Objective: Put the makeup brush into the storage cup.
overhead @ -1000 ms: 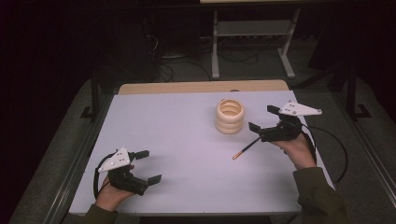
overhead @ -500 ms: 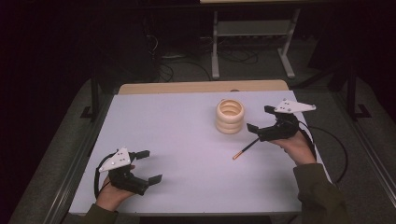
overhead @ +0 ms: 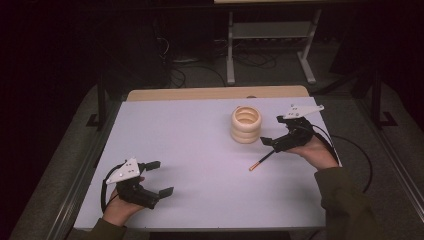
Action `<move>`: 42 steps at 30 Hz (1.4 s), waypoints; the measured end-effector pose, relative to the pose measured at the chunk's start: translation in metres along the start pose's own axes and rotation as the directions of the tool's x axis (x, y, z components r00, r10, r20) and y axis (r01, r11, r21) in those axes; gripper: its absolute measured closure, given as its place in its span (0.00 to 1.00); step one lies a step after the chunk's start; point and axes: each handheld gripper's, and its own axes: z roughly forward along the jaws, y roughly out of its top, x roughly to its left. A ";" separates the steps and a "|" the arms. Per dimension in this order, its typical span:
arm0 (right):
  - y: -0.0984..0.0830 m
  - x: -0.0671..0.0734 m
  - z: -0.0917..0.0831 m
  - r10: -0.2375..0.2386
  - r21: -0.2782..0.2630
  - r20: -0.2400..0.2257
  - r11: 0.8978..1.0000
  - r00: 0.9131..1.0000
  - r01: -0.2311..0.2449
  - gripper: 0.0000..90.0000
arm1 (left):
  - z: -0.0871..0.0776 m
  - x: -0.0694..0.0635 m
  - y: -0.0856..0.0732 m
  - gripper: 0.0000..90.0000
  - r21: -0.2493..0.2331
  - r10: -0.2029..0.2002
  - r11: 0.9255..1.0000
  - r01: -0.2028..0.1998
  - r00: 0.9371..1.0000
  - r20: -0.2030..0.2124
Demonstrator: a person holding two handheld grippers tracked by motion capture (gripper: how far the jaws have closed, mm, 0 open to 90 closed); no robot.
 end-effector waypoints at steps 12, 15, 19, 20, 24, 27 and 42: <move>0.003 -0.001 0.010 -0.041 0.099 -0.033 0.994 0.999 0.044 0.00 | 0.000 0.000 0.000 0.00 -0.003 -0.007 1.000 0.007 1.000 0.001; 0.004 -0.001 0.013 -0.050 0.133 -0.049 0.990 0.998 0.056 0.00 | 0.000 0.000 -0.001 0.00 -0.003 -0.006 1.000 0.006 1.000 0.001; 0.006 0.000 0.017 -0.063 0.172 -0.070 0.982 0.996 0.074 0.00 | 0.000 0.000 -0.001 0.00 -0.001 -0.006 1.000 0.006 1.000 0.002; 0.006 0.001 0.020 -0.073 0.202 -0.085 0.975 0.994 0.089 0.00 | 0.000 0.000 -0.001 0.00 -0.002 -0.004 1.000 0.004 1.000 0.003; 0.007 0.002 0.024 -0.091 0.246 -0.112 0.962 0.989 0.117 0.00 | 0.001 0.000 -0.001 0.00 -0.002 0.003 1.000 -0.003 1.000 0.006; 0.009 0.003 0.027 -0.117 0.288 -0.129 0.946 0.985 0.150 0.04 | 0.001 0.000 -0.001 0.00 -0.002 0.003 1.000 -0.003 1.000 0.006; 0.011 -0.001 0.041 -0.172 0.390 -0.180 0.891 0.968 0.231 0.13 | 0.000 0.001 -0.001 0.00 -0.011 -0.006 1.000 0.007 1.000 0.005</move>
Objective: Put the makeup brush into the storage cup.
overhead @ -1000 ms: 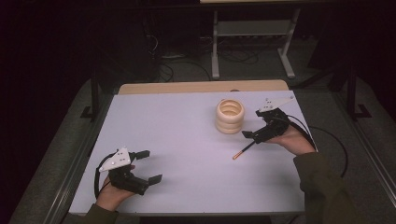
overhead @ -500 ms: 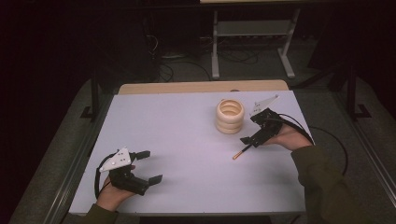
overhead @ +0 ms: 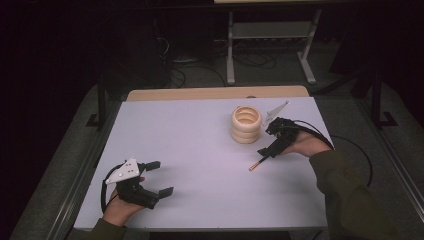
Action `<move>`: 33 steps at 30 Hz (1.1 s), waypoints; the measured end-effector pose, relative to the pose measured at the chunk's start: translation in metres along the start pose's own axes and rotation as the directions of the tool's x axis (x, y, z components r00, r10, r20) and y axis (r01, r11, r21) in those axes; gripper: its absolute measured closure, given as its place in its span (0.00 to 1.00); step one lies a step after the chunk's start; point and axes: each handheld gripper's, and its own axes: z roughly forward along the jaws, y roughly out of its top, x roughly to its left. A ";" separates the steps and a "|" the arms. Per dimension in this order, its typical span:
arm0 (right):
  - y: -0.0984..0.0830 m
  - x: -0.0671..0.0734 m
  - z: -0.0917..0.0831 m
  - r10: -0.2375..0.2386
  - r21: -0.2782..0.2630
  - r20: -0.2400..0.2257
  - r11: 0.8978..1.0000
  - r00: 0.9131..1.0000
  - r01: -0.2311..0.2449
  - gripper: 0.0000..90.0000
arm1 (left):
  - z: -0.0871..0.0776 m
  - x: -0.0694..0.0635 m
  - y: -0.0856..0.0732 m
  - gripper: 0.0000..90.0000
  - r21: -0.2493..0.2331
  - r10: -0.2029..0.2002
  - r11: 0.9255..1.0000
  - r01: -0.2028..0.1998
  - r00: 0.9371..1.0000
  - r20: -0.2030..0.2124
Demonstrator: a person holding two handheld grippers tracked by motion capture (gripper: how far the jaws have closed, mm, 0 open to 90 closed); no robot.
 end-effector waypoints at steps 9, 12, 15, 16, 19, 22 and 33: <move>0.002 -0.003 0.006 -0.007 0.063 -0.019 0.998 1.000 0.008 0.16 | 0.000 0.000 0.000 0.00 0.001 0.001 1.000 -0.001 1.000 0.001; 0.001 -0.005 0.008 0.000 0.075 -0.023 0.997 1.000 0.002 0.17 | 0.000 0.000 0.000 0.00 -0.002 -0.002 1.000 0.002 1.000 0.002; 0.000 -0.006 0.011 -0.002 0.093 -0.035 0.996 0.999 0.005 0.18 | 0.000 0.000 0.000 0.00 -0.002 -0.001 1.000 0.001 1.000 0.002; 0.000 -0.006 0.013 -0.004 0.108 -0.040 0.994 0.999 0.008 0.19 | 0.000 0.000 0.000 0.00 0.002 0.001 1.000 -0.001 1.000 0.002; 0.000 -0.007 0.015 -0.008 0.119 -0.044 0.993 0.999 0.013 0.20 | 0.000 0.000 0.000 0.00 -0.001 -0.006 1.000 0.006 1.000 0.002; 0.000 -0.008 0.018 -0.011 0.137 -0.051 0.990 0.999 0.018 0.22 | 0.000 0.000 0.000 0.00 0.001 -0.004 1.000 0.004 1.000 0.002; 0.000 -0.008 0.024 -0.022 0.206 -0.062 0.978 0.998 0.035 0.26 | 0.000 0.000 0.000 0.00 -0.003 0.000 1.000 0.000 1.000 0.002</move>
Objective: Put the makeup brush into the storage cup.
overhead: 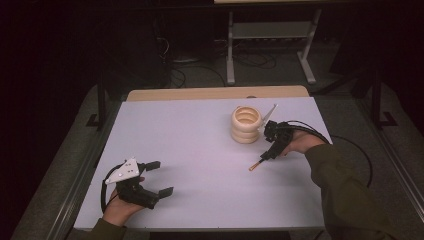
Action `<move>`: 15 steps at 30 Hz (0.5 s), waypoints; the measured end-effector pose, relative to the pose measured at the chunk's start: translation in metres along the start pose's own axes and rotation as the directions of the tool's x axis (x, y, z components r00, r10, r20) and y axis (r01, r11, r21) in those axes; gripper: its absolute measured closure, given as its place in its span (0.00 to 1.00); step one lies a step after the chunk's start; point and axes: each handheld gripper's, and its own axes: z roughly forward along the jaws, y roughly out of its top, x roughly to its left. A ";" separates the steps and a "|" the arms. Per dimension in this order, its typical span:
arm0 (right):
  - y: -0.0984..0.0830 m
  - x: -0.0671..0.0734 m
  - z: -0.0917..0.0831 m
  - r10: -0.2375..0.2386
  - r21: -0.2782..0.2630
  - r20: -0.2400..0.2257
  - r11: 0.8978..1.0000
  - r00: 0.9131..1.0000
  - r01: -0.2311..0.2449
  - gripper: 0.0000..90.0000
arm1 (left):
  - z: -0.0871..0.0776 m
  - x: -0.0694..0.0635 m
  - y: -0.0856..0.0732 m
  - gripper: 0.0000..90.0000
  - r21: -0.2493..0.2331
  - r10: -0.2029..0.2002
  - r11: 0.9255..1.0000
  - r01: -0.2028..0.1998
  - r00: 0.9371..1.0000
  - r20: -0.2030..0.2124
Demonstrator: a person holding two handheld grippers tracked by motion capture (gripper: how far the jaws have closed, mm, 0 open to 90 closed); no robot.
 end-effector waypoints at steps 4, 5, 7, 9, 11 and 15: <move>0.000 0.000 0.003 -0.006 0.021 -0.011 1.000 1.000 0.006 0.28 | 0.000 0.000 0.000 0.00 0.000 -0.002 1.000 0.002 1.000 0.001; 0.000 0.001 0.003 -0.004 0.028 -0.012 1.000 1.000 0.004 0.29 | 0.000 0.000 0.000 0.00 0.000 -0.002 1.000 0.002 1.000 0.001; 0.000 0.001 0.005 -0.009 0.034 -0.014 0.999 1.000 0.009 0.30 | 0.000 0.000 0.000 0.00 0.000 -0.001 1.000 0.001 1.000 0.001; 0.000 0.001 0.007 -0.011 0.044 -0.020 0.999 1.000 0.012 0.30 | 0.000 0.000 0.000 0.00 -0.001 -0.001 1.000 0.001 1.000 0.000; 0.001 0.001 0.009 -0.016 0.054 -0.018 0.998 1.000 0.017 0.31 | 0.000 0.000 0.000 0.00 -0.001 0.000 1.000 0.000 1.000 0.000; 0.001 0.002 0.012 -0.027 0.072 -0.015 0.997 1.000 0.028 0.33 | -0.001 0.001 0.000 0.00 0.000 0.002 1.000 -0.002 1.000 0.001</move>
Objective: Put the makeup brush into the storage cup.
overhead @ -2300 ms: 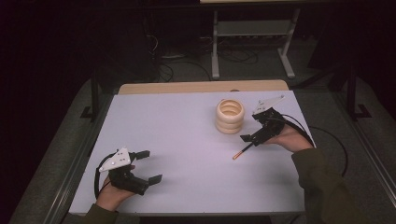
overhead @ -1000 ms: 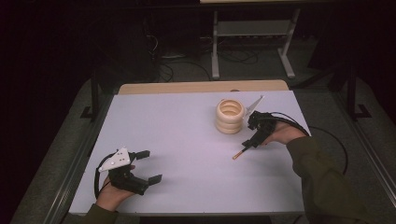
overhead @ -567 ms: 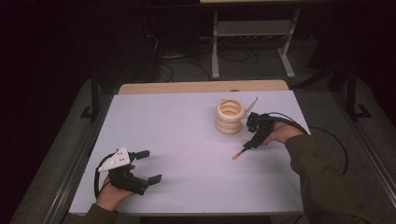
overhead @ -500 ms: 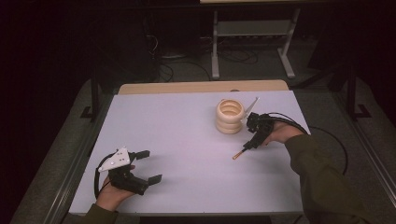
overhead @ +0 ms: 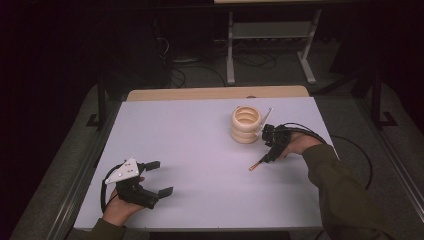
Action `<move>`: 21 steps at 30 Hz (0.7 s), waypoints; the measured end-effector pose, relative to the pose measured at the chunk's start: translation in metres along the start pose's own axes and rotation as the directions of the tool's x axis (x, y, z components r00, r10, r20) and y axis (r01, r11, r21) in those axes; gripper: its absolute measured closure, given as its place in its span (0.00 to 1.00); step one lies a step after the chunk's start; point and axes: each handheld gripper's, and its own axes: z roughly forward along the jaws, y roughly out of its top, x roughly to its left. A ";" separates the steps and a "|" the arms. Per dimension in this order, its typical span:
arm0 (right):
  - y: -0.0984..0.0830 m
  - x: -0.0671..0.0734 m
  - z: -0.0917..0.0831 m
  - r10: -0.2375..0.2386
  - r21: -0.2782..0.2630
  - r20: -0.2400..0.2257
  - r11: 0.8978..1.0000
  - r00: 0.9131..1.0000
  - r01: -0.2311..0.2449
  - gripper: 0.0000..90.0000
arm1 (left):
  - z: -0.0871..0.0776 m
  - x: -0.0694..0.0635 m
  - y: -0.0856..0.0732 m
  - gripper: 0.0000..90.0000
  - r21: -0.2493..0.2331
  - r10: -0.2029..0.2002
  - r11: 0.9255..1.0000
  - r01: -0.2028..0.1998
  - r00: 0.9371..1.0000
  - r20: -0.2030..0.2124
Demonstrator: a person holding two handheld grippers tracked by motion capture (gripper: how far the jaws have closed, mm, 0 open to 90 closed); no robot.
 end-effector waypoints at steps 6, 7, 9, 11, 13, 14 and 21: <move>0.000 0.000 0.002 -0.005 0.014 0.001 1.000 1.000 0.005 0.35 | 0.000 0.000 0.000 0.00 0.000 -0.002 1.000 0.002 1.000 -0.001; 0.000 0.000 0.002 -0.005 0.014 0.001 1.000 1.000 0.005 0.35 | 0.000 0.000 0.000 0.00 0.000 -0.003 1.000 0.003 1.000 0.000; -0.001 0.000 0.003 -0.005 0.019 0.003 1.000 1.000 0.005 0.36 | 0.000 0.000 0.000 0.00 0.000 -0.001 1.000 0.001 1.000 -0.001; -0.001 0.000 0.003 -0.007 0.027 -0.001 1.000 1.000 0.007 0.37 | 0.000 0.000 0.000 0.00 0.000 -0.002 1.000 0.002 1.000 -0.001; -0.001 0.000 0.004 -0.008 0.031 0.002 0.999 1.000 0.008 0.38 | 0.000 0.000 0.000 0.00 -0.001 -0.003 1.000 0.003 1.000 -0.001; -0.001 0.000 0.004 -0.010 0.031 0.001 0.999 1.000 0.010 0.38 | 0.000 0.000 0.000 0.00 0.000 -0.002 1.000 0.002 1.000 -0.001; 0.000 0.001 0.006 -0.020 0.043 -0.001 0.999 1.000 0.020 0.41 | 0.000 0.000 0.000 0.00 0.000 -0.002 1.000 0.002 1.000 -0.001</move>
